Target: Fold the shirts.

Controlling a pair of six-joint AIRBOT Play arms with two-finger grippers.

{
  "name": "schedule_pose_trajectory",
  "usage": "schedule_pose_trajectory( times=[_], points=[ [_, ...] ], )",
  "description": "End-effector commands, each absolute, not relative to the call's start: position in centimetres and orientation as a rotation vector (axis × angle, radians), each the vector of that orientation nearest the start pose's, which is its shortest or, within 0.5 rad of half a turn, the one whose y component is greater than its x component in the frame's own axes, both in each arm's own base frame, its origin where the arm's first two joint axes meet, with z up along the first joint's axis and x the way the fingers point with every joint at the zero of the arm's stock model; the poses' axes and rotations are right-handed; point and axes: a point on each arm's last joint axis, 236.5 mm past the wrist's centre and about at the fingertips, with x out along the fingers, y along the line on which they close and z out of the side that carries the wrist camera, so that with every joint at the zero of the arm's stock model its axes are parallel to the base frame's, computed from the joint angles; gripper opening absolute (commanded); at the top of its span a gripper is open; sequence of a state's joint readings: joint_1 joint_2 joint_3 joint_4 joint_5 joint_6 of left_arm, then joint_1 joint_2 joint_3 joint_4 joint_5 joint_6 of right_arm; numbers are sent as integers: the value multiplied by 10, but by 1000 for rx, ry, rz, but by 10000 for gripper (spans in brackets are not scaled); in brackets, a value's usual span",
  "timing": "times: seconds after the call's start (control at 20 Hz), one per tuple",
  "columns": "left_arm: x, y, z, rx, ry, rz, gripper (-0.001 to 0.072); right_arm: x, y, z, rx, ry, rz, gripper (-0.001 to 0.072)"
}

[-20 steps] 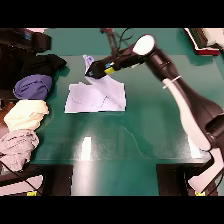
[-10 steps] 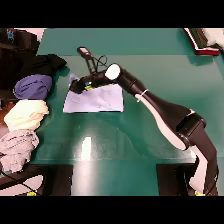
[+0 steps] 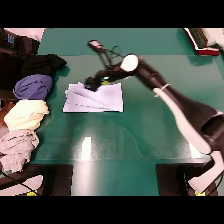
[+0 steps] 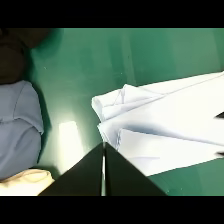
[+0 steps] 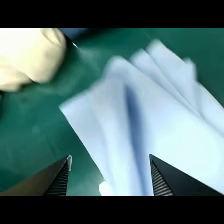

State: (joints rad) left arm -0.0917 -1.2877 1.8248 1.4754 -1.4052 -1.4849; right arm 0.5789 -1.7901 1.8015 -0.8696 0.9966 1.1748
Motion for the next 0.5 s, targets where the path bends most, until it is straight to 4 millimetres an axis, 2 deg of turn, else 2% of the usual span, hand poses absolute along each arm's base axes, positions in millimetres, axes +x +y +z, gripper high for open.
schedule_pose_trajectory(
  times=[0.0, 0.05, 0.1, 0.15, 0.3, 0.45],
  points=[
    [424, -72, 212, 34, 921, -244, 27, 402, 325, 37, 33, 1127, 948, 574],
    [425, -78, 194, 31, 946, -274, 132, 401, 305, 27, 58, 1161, 909, 574],
    [427, -84, 174, 23, 976, -296, 401, 399, 290, 20, 78, 1184, 881, 574],
    [425, -89, 150, 13, 1031, -320, 426, 396, 280, 14, 90, 1203, 863, 573],
    [418, -106, 87, -37, 1191, -390, 427, 386, 263, 3, 113, 1232, 825, 574],
    [411, -120, 50, -92, 1306, -442, 427, 382, 241, -10, 191, 1287, 744, 574]
  ],
)
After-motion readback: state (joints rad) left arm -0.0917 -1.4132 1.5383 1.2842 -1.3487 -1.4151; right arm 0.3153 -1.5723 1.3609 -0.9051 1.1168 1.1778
